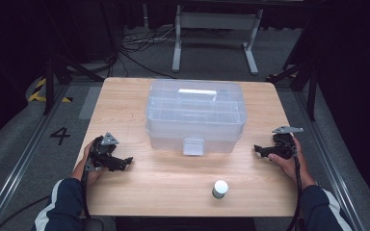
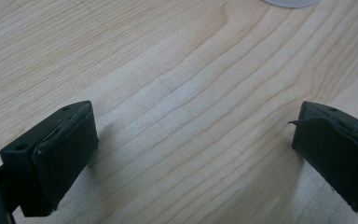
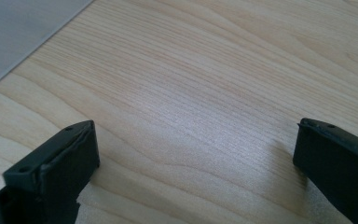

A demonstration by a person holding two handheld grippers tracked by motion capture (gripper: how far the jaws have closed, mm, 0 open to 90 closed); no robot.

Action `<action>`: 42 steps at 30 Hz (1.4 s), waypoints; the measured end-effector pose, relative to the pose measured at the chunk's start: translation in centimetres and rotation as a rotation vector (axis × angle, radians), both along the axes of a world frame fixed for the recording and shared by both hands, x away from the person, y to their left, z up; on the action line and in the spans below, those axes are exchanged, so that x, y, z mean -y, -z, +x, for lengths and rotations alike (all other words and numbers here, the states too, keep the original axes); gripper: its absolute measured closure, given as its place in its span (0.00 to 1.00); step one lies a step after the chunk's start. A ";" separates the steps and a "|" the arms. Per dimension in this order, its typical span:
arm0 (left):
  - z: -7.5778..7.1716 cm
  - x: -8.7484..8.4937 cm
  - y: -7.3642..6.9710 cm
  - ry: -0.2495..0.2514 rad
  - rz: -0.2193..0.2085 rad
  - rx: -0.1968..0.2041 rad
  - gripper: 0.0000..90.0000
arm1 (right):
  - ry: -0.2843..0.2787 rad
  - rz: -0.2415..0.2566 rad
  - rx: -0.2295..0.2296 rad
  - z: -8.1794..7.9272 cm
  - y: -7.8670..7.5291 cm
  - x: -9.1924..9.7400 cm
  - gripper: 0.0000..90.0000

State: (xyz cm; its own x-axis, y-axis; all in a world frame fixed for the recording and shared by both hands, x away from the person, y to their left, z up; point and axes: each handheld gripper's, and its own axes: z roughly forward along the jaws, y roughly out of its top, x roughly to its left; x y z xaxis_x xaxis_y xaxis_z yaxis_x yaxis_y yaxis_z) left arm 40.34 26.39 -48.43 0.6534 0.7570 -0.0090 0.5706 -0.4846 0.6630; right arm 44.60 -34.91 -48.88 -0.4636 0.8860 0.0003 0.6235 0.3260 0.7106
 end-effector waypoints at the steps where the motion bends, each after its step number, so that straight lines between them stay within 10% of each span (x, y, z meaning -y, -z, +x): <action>1: 0.2 0.1 0.0 0.009 0.000 -0.003 0.00 | -0.004 0.001 0.000 0.0 0.0 0.1 0.00; 18: 0.4 0.4 0.0 0.022 0.000 -0.003 0.00 | -0.036 0.006 -0.002 -0.2 -0.1 0.7 0.06; 22: 0.4 0.4 0.0 0.021 0.000 -0.003 0.00 | -0.046 0.020 0.013 -0.3 -0.4 1.0 0.26; 42: 0.3 0.4 0.0 0.015 0.000 -0.002 0.00 | -0.123 0.024 0.125 -1.9 -3.8 0.5 0.28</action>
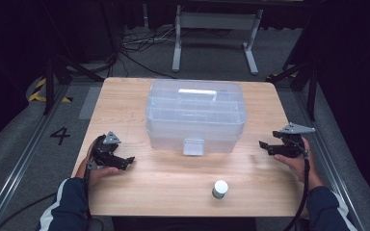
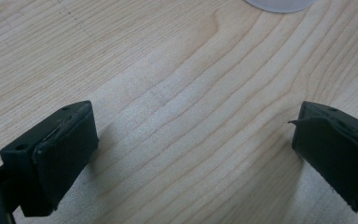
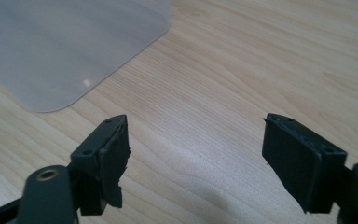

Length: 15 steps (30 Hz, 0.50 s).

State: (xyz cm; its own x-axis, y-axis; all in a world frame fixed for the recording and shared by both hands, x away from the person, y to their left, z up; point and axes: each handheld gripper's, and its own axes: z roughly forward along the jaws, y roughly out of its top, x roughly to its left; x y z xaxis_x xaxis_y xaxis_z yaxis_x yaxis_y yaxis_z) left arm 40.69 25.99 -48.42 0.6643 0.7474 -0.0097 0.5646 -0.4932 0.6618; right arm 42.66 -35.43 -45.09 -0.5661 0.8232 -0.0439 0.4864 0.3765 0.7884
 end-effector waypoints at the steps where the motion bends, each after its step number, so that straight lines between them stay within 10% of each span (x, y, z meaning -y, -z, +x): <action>1: 0.0 0.0 0.0 0.000 0.000 0.000 0.00 | 0.000 0.000 0.000 0.0 0.0 0.0 0.28; 15: 0.0 0.0 0.0 -0.006 -0.001 0.001 0.00 | -0.053 0.001 0.068 0.1 -4.0 -0.8 0.31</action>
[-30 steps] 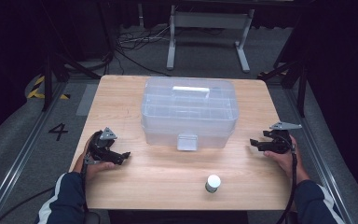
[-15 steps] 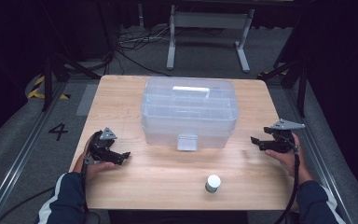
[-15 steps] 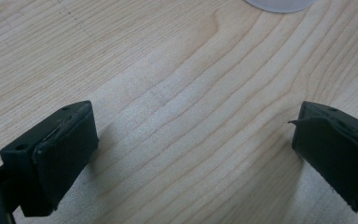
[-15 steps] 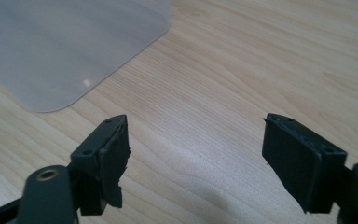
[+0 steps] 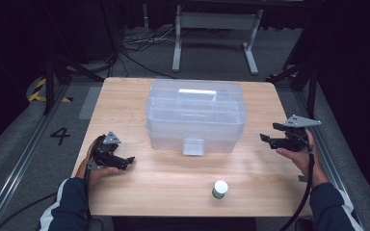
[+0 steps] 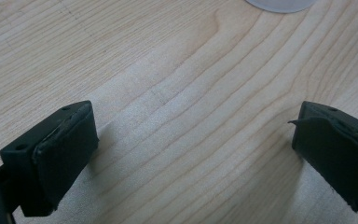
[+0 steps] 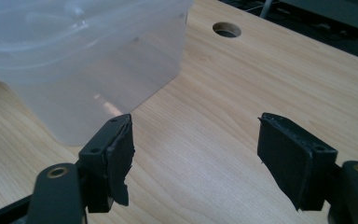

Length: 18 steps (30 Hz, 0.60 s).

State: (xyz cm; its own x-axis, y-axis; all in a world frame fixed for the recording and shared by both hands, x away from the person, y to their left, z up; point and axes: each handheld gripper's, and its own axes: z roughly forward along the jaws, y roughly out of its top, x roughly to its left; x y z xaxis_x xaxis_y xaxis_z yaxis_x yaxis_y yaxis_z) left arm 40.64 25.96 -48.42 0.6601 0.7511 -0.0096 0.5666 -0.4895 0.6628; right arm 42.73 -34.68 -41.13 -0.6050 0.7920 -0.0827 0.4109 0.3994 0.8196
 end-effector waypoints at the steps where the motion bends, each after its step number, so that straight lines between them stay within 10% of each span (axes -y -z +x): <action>1: 0.0 0.0 0.0 0.001 0.001 0.000 0.00 | 0.001 0.000 0.007 0.0 -0.3 -0.1 0.31; 18: 0.0 0.0 0.0 0.000 0.001 0.000 0.00 | -0.054 0.000 0.097 1.0 -5.5 -1.7 0.35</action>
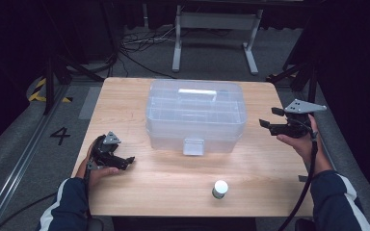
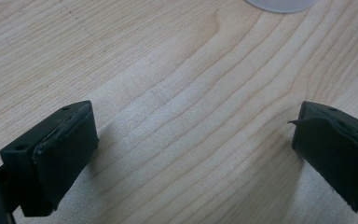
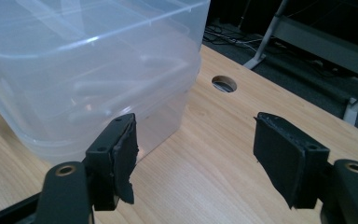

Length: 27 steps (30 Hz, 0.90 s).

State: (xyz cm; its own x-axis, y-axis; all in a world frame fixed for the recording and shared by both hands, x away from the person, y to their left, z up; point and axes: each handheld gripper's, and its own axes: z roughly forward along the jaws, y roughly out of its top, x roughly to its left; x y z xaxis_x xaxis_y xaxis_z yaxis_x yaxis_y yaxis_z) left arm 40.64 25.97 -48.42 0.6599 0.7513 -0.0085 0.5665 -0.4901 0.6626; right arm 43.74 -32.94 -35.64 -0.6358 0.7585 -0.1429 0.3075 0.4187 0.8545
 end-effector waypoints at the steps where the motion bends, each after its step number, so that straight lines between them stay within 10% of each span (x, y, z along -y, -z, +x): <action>1: 0.0 0.0 0.0 0.000 0.000 0.001 0.00 | -0.003 -0.002 0.004 0.0 -0.2 -0.1 0.35; 27: 0.0 0.0 0.0 -0.002 0.000 0.002 0.00 | -0.088 -0.007 0.037 1.7 -3.1 -3.8 0.35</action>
State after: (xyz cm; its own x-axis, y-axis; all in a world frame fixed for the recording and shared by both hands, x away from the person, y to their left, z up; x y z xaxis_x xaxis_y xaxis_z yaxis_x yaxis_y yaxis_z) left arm 40.64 25.96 -48.43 0.6587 0.7524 -0.0070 0.5657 -0.4891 0.6639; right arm 45.47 -29.13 -32.54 -0.6940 0.6990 -0.1725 0.2375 0.4484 0.8617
